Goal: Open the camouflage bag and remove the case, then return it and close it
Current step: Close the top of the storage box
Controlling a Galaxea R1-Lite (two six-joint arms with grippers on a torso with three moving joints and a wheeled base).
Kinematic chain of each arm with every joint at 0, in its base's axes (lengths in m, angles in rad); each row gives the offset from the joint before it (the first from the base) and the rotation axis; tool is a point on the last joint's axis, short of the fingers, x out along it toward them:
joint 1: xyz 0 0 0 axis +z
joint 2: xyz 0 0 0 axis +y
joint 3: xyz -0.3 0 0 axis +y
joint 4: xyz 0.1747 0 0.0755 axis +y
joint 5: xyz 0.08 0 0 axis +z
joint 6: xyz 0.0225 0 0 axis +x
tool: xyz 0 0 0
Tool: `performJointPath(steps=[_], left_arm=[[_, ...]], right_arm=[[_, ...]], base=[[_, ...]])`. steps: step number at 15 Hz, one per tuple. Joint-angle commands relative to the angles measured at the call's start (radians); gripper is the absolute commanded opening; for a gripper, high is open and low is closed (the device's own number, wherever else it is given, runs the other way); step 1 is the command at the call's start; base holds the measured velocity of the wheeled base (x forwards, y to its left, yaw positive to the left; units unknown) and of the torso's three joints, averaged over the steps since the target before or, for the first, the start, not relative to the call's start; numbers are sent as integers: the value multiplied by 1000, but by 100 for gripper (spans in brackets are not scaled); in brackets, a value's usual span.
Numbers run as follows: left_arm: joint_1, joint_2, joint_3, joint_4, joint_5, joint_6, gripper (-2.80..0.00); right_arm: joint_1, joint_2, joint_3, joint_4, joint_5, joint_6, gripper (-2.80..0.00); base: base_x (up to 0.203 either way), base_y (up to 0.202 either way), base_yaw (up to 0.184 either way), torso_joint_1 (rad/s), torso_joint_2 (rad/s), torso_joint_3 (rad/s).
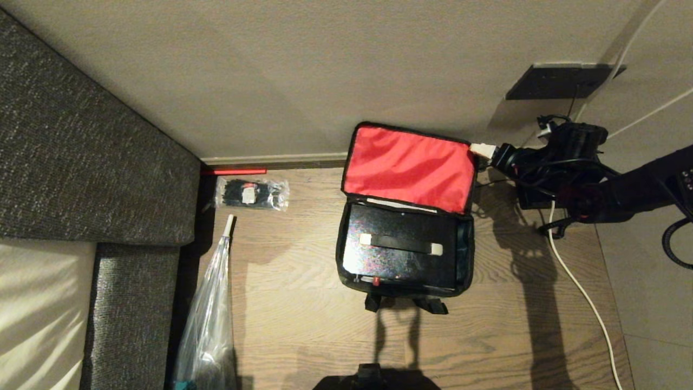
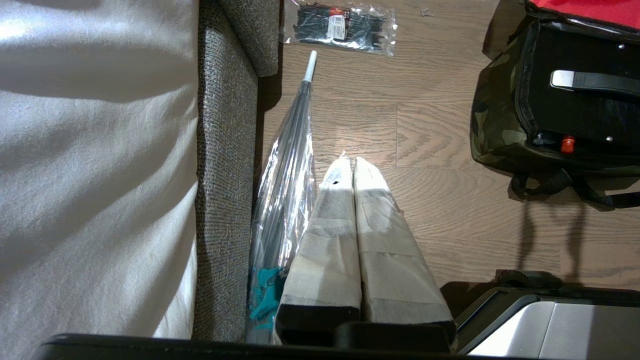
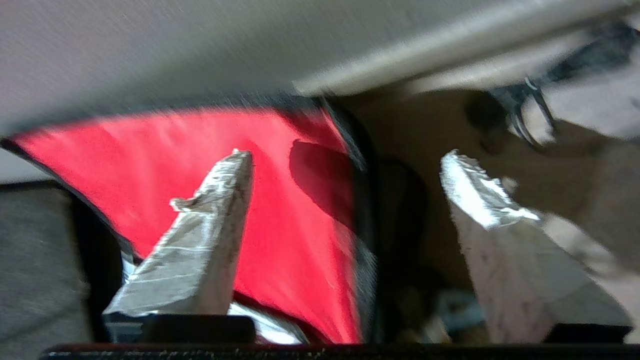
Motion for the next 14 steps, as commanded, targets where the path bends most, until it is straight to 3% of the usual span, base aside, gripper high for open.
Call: performJointPath(steps=[1,8,11,13,14], left_arm=[[0,-2,3,0,1,-1,-280],[0,-2,3,0,1,-1,-280],[0,-2,3,0,1,-1,-280],[0,-2,3,0,1,-1,-280],[0,-2,3,0,1,-1,-280]], right_arm=[[1,35,-17,-32,49,13,0],[10,50,-20,-65,89,76,0],[24,51,-16,-69,136,159,0],[36,54,-17,-97,137,163,0],[39,58,-15,-104,138,163,-280]], base=[[0,0,0,0,0,0],[0,0,0,0,0,0],[0,0,0,0,0,0],[0,0,0,0,0,0],[0,0,0,0,0,0]])
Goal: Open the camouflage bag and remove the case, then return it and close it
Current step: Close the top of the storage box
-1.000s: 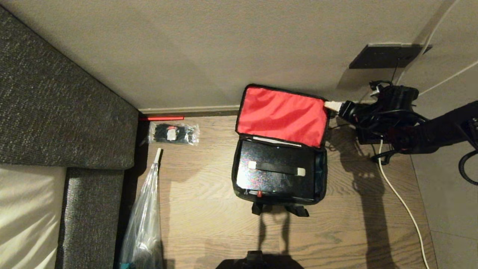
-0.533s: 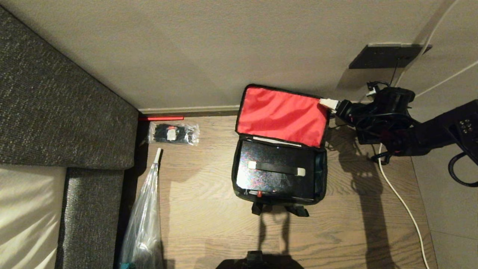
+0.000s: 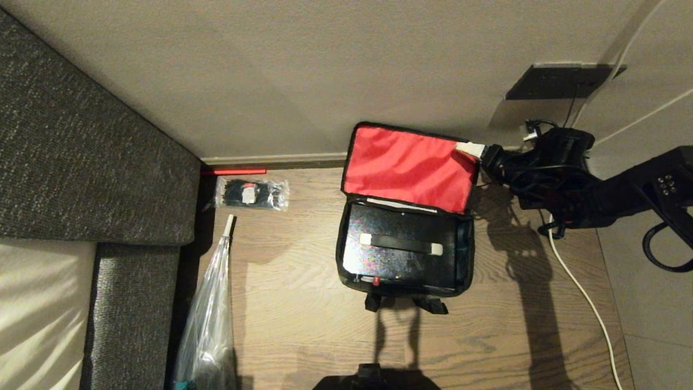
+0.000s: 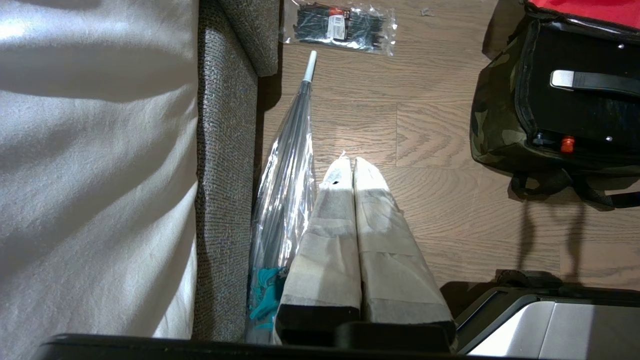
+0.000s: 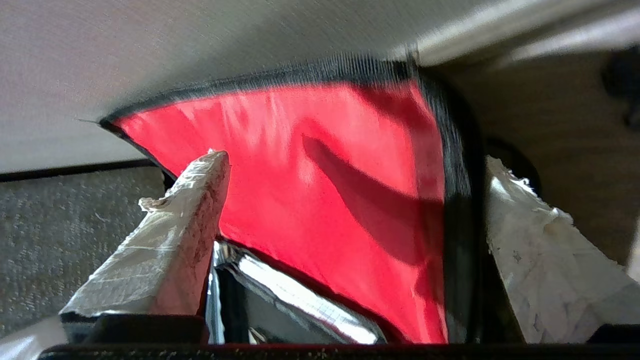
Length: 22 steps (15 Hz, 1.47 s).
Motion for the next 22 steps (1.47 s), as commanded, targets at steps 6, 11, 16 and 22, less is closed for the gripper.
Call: performJointPath(steps=[6,11,16,22], left_arm=[[0,-2,3,0,0,0,-280],[0,-2,3,0,0,0,-280],[0,-2,3,0,0,0,-280],[0,-2,3,0,0,0,-280]], right_arm=[[8,-6,13,-64,9,-11,-280],[5,-73,140,-62,49,-77,-280],[5,-161,318,-70,69,-247,-280],[4,-238,468,-138,142,-323,-280]], base=[[0,0,0,0,0,0],[0,0,0,0,0,0],[0,0,0,0,0,0],[0,0,0,0,0,0]])
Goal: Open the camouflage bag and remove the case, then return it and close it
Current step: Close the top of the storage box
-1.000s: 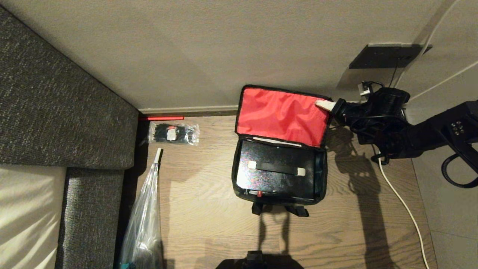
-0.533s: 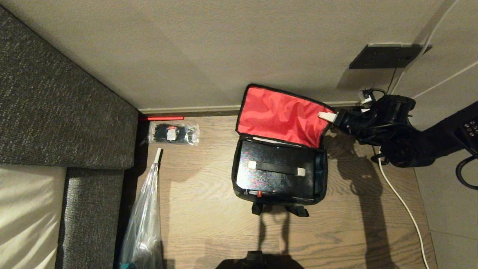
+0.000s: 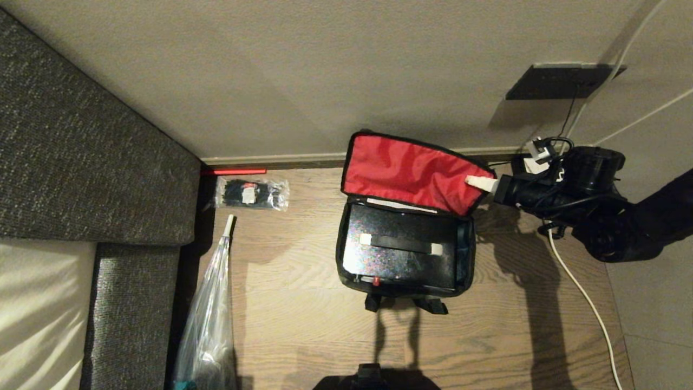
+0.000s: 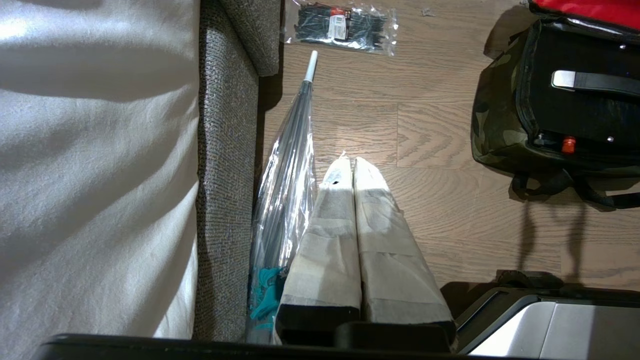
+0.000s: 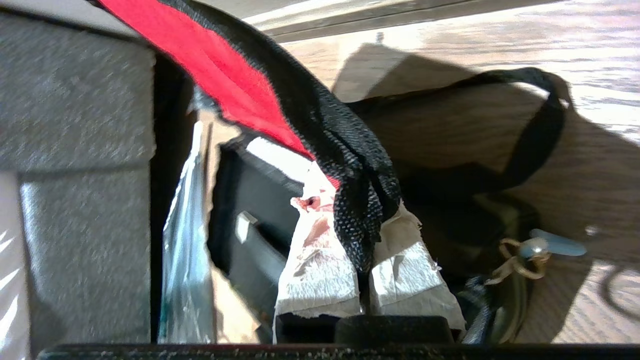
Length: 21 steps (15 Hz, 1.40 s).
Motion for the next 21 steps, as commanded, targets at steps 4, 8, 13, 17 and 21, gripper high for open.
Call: performJointPath(steps=[4,8,13,17,21], left_arm=[[0,-2,3,0,0,0,-280],[0,-2,3,0,0,0,-280],[0,-2,3,0,0,0,-280],[0,-2,3,0,0,0,-280],[0,-2,3,0,0,0,-280]], right_arm=[[0,-92,174,-10,57,-23,-280],[2,-130,244,27,63,-136,-280],[1,-139,309,42,65,-264,-280],[0,-155,380,51,90,-355,-280],[0,-180,468,65,139,-437,0]], base=[[0,0,0,0,0,0],[0,0,0,0,0,0],[0,0,0,0,0,0],[0,0,0,0,0,0],[0,0,0,0,0,0]])
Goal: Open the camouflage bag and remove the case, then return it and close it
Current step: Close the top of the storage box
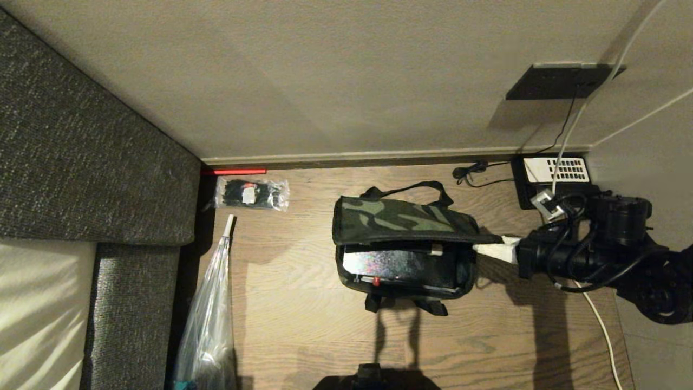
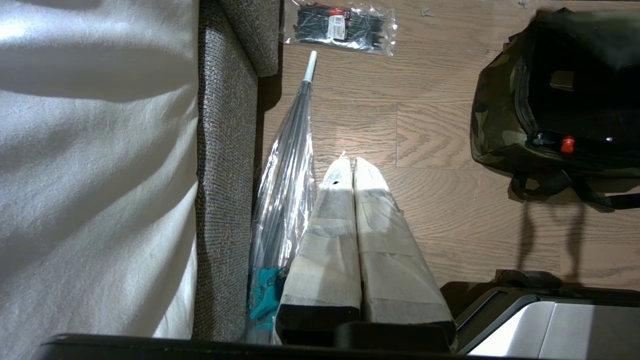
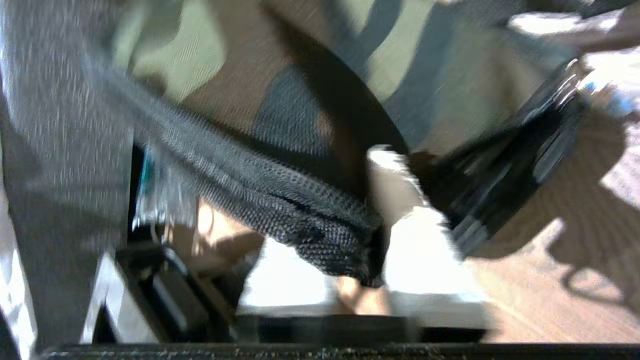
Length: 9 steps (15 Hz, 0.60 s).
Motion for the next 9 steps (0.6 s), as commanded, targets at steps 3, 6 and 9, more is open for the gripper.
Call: performJointPath(steps=[3,6,9], left_arm=[[1,-2,3,0,0,-1,-280],[1,-2,3,0,0,-1,-280],[1,-2,3,0,0,-1,-280]], right_arm=[[-1,-41,67,63,41,-55,0],[-7,-91,106,131,42,-115,0],[-29,-184,123,231,51,-150,0]], base=[[0,0,0,0,0,0],[0,0,0,0,0,0],[0,0,0,0,0,0]])
